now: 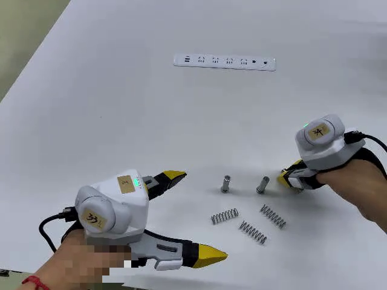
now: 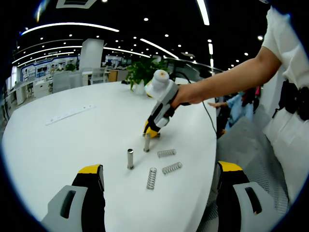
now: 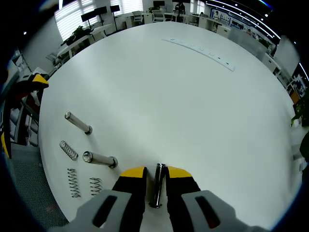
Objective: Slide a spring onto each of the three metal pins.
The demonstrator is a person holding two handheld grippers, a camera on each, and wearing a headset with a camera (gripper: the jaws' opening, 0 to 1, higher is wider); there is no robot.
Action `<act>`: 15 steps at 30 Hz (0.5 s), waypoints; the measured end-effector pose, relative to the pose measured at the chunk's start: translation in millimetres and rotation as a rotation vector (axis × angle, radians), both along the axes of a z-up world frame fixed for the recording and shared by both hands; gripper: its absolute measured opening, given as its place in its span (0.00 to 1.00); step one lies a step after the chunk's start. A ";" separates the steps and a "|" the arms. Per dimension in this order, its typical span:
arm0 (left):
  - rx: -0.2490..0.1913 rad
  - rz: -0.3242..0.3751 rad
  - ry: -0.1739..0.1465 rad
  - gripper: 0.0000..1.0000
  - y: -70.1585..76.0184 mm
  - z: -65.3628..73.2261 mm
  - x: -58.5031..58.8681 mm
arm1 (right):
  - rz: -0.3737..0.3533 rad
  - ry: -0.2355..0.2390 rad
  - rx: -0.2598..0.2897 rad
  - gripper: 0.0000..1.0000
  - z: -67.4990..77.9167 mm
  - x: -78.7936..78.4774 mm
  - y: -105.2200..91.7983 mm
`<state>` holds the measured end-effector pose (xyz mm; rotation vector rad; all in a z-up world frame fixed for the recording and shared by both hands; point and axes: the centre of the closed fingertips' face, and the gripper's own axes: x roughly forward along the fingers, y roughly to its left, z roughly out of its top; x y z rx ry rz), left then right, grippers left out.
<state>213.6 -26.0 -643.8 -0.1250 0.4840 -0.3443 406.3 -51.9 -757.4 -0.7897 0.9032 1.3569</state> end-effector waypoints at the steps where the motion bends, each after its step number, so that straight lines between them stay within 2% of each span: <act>1: 0.000 0.000 0.000 0.98 -0.1 0.1 0.0 | 0.000 -0.004 -0.003 0.16 -0.2 0.7 0.1; 4: 0.000 -0.002 0.001 0.98 0.4 -0.6 -0.7 | 0.008 -0.025 -0.015 0.13 -0.7 2.0 -0.8; 15: -0.005 0.006 -0.001 0.98 0.9 2.6 -1.2 | -0.015 -0.027 -0.021 0.09 -0.8 -0.7 -1.1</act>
